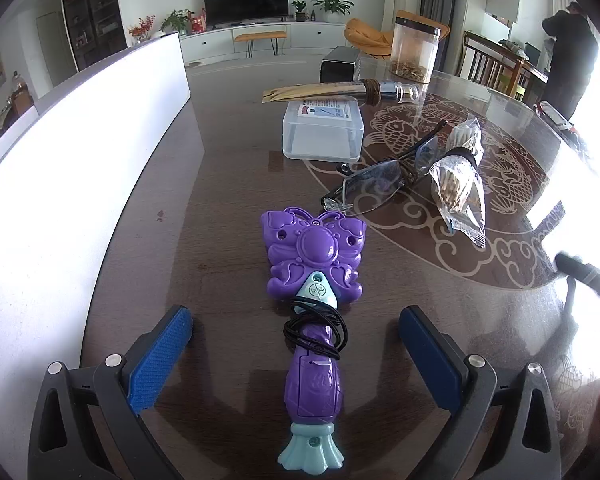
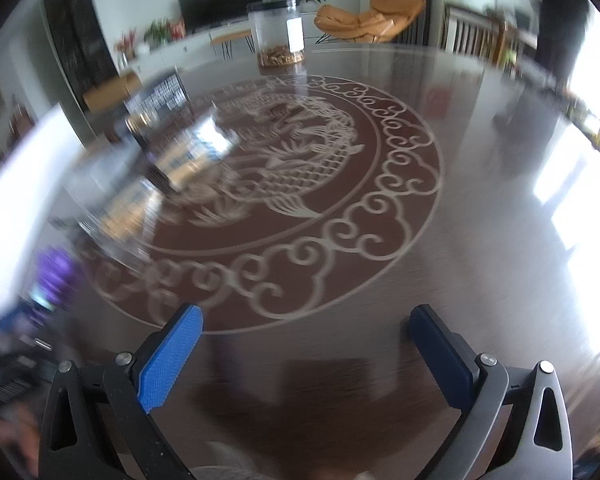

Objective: Organize objects
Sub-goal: 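Grasp the bag of wooden sticks with the right gripper while the left holds the purple toy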

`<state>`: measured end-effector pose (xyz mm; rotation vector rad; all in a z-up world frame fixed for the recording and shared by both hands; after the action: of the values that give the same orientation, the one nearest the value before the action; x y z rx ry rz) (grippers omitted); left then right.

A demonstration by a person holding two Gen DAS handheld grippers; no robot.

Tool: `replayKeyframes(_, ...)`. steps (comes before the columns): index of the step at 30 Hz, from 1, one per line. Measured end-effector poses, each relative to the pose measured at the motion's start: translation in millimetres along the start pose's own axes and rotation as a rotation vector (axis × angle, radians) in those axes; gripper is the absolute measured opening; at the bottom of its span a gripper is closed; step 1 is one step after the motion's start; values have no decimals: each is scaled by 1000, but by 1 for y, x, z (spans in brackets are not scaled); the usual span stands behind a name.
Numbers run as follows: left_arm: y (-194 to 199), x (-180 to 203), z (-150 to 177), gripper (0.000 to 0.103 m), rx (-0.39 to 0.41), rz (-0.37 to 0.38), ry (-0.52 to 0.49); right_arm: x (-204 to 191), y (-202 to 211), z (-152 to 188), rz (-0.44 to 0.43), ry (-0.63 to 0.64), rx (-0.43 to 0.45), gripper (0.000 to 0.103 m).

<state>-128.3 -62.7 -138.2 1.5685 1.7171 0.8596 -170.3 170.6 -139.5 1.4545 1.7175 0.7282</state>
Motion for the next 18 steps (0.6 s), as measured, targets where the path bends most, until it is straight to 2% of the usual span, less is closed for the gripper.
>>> replayKeyframes(2,0,0,0,103,0,0,0,-15,10,-11,-111,-43,22,103)
replayKeyframes(4,0,0,0,103,0,0,0,-39,11,-28,-159,-25,23,103)
replayKeyframes(6,0,0,0,103,0,0,0,-62,-1,-45,-228,-45,-12,103)
replayKeyframes(9,0,0,0,103,0,0,0,-94,-27,-63,-188,3,-48,103)
replayKeyframes(12,0,0,0,103,0,0,0,-118,-56,-57,-174,86,-119,103)
replayKeyframes(14,0,0,0,103,1,0,0,-125,-64,-47,-156,158,-122,92)
replayKeyframes(15,1,0,0,103,1,0,1,-128,-60,-42,-103,231,-71,69)
replayKeyframes(16,1,0,0,103,1,0,1,-127,-56,-37,-68,276,-44,54)
replayKeyframes(18,1,0,0,103,1,0,1,-122,-49,-26,-58,317,-30,49)
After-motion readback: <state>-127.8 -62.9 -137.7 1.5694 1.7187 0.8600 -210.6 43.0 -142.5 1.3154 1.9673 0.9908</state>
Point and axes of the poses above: each gripper's, at about its wrist camera, not at the fingertips, and y roughly against the way its jaws point, x to its right, z to its underside, the point moved 6 cm from there along -y, roughly the way its jaws point, and after that the axes turned 2 degrees about -z, right-handed, at the moved point
